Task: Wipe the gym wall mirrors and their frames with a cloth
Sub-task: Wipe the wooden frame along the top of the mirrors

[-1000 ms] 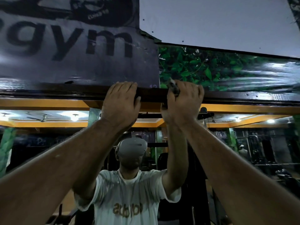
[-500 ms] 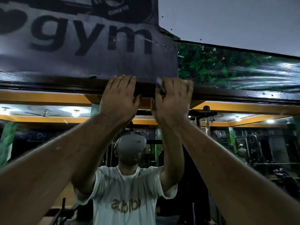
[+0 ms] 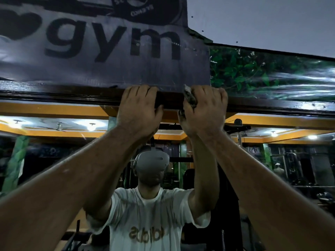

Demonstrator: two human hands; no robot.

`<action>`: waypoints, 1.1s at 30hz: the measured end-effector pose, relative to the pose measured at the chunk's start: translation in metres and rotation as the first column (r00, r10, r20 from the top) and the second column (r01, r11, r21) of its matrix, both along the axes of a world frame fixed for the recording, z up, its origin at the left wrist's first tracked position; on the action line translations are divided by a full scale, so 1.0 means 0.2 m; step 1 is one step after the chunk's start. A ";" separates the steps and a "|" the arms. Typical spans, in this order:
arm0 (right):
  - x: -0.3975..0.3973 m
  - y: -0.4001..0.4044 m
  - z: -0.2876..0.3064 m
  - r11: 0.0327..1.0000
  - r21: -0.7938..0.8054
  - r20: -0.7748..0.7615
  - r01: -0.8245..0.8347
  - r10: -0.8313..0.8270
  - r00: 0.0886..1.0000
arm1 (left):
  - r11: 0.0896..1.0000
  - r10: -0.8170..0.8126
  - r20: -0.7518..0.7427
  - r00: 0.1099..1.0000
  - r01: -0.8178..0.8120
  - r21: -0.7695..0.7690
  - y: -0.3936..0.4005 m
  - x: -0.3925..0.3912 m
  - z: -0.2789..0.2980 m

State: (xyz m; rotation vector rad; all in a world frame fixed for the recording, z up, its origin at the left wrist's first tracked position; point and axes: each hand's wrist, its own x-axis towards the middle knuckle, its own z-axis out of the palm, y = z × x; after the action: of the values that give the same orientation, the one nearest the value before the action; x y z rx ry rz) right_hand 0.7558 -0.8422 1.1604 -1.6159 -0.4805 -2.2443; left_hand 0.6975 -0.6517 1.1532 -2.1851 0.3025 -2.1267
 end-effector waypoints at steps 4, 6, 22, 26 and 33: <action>-0.02 0.02 0.00 0.999 0.035 0.001 -0.025 0.024 1.000 | 0.999 0.001 -0.023 1.000 -0.002 -0.036 -0.02 -0.02 0.01; -0.03 0.04 -0.01 0.998 0.065 -0.016 -0.026 0.027 1.000 | 1.000 -0.008 -0.016 1.000 0.008 -0.022 -0.02 -0.02 0.01; -0.05 0.09 -0.02 0.994 0.108 -0.099 0.012 -0.001 0.995 | 1.000 0.008 -0.019 1.000 -0.008 -0.029 -0.01 -0.02 0.02; -0.10 0.13 -0.02 0.997 0.081 -0.189 0.004 0.011 0.982 | 0.999 0.022 -0.041 0.999 -0.020 0.044 0.03 -0.02 0.03; -0.10 0.15 -0.01 0.967 -0.235 -0.138 -0.095 0.064 0.988 | 0.989 0.008 -0.183 0.983 0.020 0.150 0.27 -0.11 0.07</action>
State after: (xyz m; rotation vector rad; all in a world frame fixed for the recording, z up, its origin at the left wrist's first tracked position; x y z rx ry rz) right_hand 0.7360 -0.8114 1.1578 -1.8111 -0.7945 -2.0710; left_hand 0.6755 -0.5976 1.1678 -2.2959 0.4669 -1.8402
